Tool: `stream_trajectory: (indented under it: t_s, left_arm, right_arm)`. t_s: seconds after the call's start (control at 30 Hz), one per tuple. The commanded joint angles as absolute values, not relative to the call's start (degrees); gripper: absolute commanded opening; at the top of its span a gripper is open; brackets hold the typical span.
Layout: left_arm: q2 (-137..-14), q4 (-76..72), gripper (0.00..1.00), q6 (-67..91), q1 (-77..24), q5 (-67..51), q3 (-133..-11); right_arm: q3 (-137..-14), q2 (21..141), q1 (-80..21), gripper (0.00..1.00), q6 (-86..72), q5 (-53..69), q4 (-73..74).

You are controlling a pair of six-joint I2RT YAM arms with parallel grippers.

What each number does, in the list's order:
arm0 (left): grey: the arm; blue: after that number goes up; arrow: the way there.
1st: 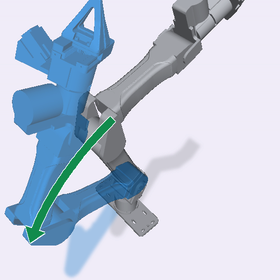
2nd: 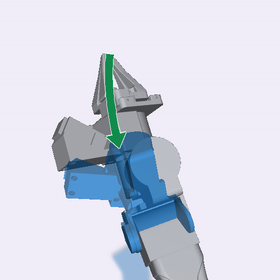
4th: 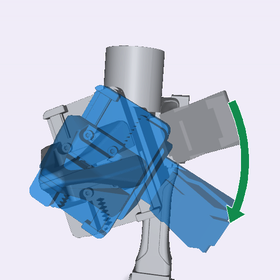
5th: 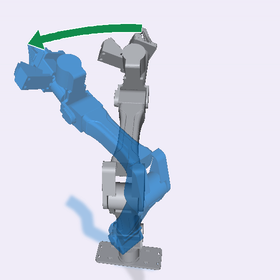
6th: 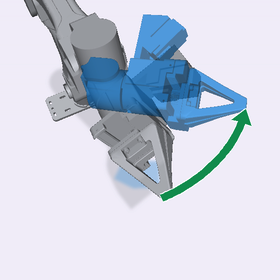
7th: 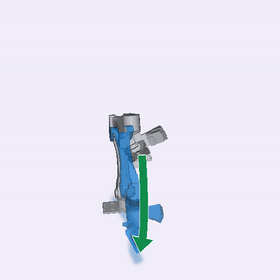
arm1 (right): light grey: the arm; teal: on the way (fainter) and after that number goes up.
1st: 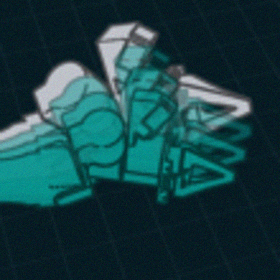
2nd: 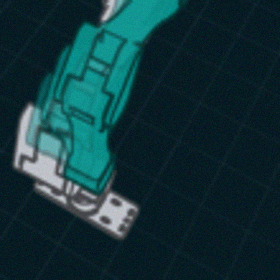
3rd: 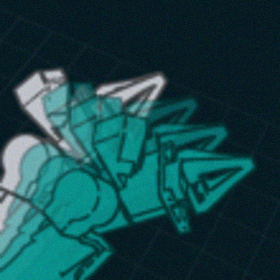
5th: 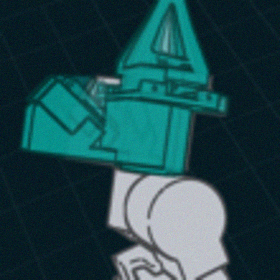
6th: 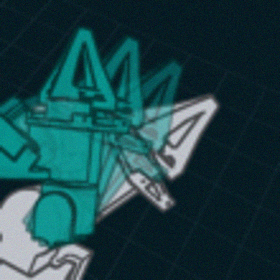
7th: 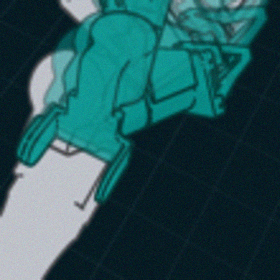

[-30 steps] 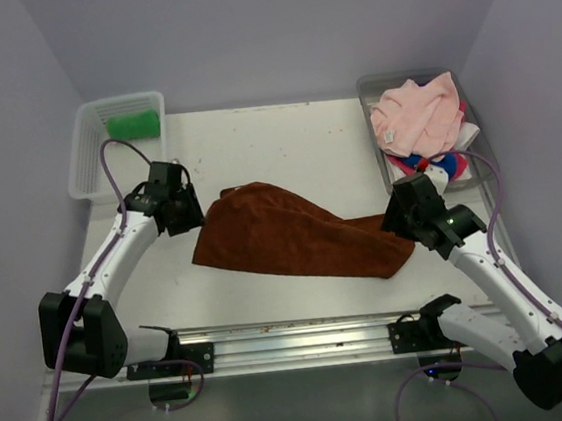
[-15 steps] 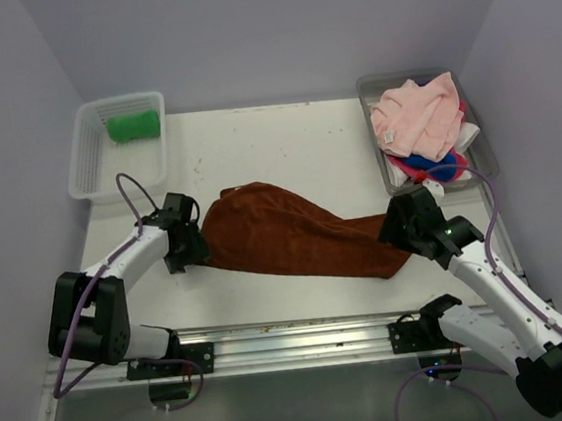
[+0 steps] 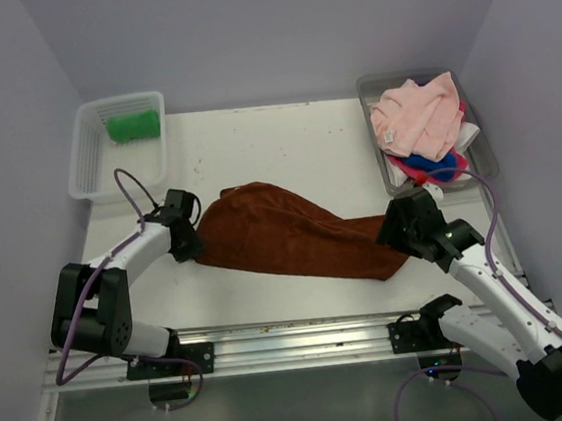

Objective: Roll the towels
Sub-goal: Flatten the towel

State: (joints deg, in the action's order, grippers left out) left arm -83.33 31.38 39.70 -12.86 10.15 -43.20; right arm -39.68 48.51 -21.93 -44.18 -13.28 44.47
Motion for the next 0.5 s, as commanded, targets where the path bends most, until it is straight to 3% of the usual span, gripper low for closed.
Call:
stream_trajectory:
  t_s: [0.0, 0.13, 0.37, 0.47]
  left_arm:
    - [-76.57, 31.46, 0.0, 41.31, -12.57, 17.73, -45.35]
    - [-70.23, 32.08, 0.0, 41.57, -12.04, 19.07, -46.4]
    - [-73.03, 32.7, 0.0, 41.57, -11.87, 16.09, -47.99]
    - [-73.12, 32.26, 0.0, 41.57, -11.87, 16.0, -47.64]
  right_arm:
    - [-38.41, 48.6, -21.8, 0.63, -45.7, -10.91, 42.63]
    - [-36.65, 48.25, -21.88, 0.63, -47.89, -8.54, 42.8]
    - [-30.86, 45.01, -22.5, 0.62, -54.83, -7.47, 45.79]
    - [-27.87, 42.11, -23.2, 0.53, -59.67, -6.43, 44.75]
